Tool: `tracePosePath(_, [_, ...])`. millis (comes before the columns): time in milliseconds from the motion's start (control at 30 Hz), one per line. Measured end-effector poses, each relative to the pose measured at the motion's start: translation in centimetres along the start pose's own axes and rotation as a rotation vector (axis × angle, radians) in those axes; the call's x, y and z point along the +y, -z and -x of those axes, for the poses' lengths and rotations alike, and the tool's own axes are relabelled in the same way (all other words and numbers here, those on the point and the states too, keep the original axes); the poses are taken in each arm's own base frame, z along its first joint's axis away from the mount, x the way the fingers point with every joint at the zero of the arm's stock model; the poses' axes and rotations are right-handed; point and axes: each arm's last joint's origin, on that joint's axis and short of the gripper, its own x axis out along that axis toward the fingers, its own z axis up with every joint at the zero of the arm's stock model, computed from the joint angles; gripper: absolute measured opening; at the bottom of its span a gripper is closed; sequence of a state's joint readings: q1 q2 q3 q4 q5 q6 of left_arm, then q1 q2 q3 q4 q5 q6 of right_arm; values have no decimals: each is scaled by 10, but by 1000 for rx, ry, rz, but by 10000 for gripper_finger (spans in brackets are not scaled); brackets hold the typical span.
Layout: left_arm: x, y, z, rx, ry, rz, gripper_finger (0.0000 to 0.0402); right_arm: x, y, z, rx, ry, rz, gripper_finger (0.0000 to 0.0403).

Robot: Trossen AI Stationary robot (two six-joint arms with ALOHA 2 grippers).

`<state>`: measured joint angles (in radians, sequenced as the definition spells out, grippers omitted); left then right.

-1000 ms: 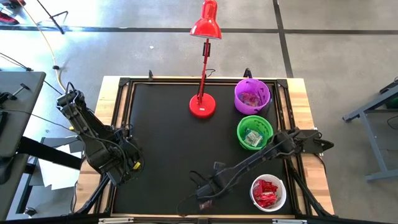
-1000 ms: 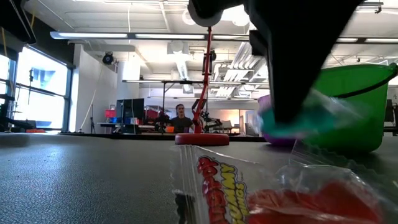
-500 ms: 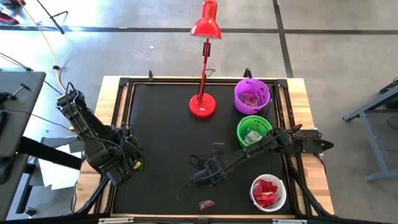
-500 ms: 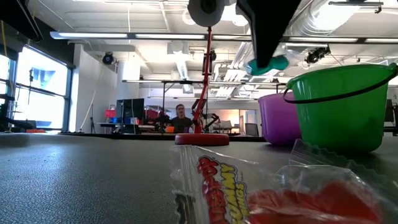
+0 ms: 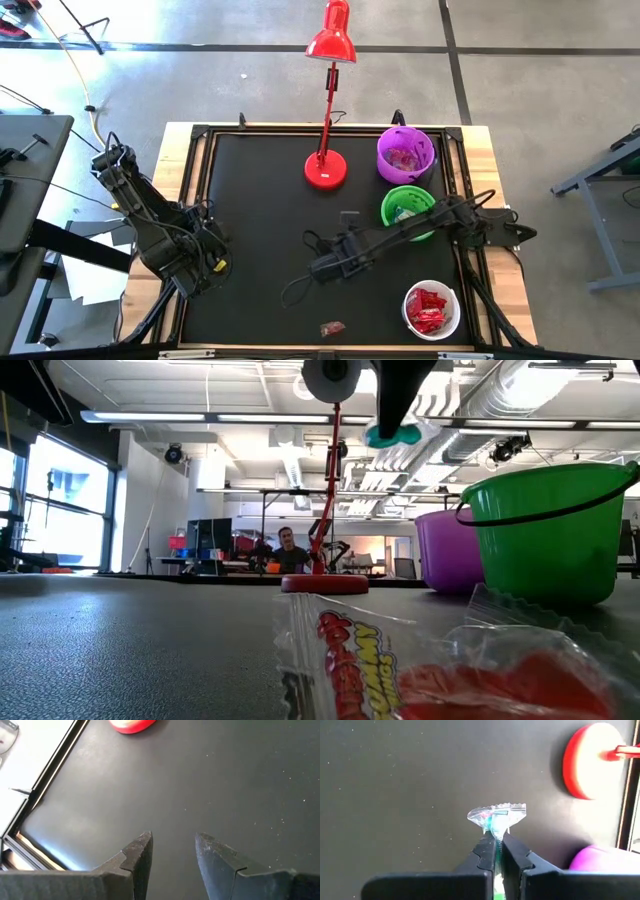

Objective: Organize candy in baskets
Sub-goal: Put the blue gummy into the violet bucket

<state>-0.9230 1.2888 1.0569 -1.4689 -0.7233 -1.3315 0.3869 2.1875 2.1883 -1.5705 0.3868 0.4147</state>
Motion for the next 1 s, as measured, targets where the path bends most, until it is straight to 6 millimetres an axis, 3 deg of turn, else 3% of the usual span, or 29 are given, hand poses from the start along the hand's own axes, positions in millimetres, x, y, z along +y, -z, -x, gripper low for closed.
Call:
tracePosePath(200, [0,-2,0,-42,-12,1,136,-2,4,7,-38,53,-26,4])
tracePosePath(367, [2,-6,-3,-110,-50,-83,136,-17,14,6,-32,115,-83,4])
tracePosePath(667, [12,-27,-16,-266,-232,-246,136,-53,67,-1,-64,151,-259,4])
tracePosePath(833, [22,-42,-28,-309,-366,-248,136,-68,94,-16,-132,112,-331,4])
tracePosePath(1000, [34,-53,-41,-253,-436,-183,136,-90,129,-18,-148,104,-387,4])
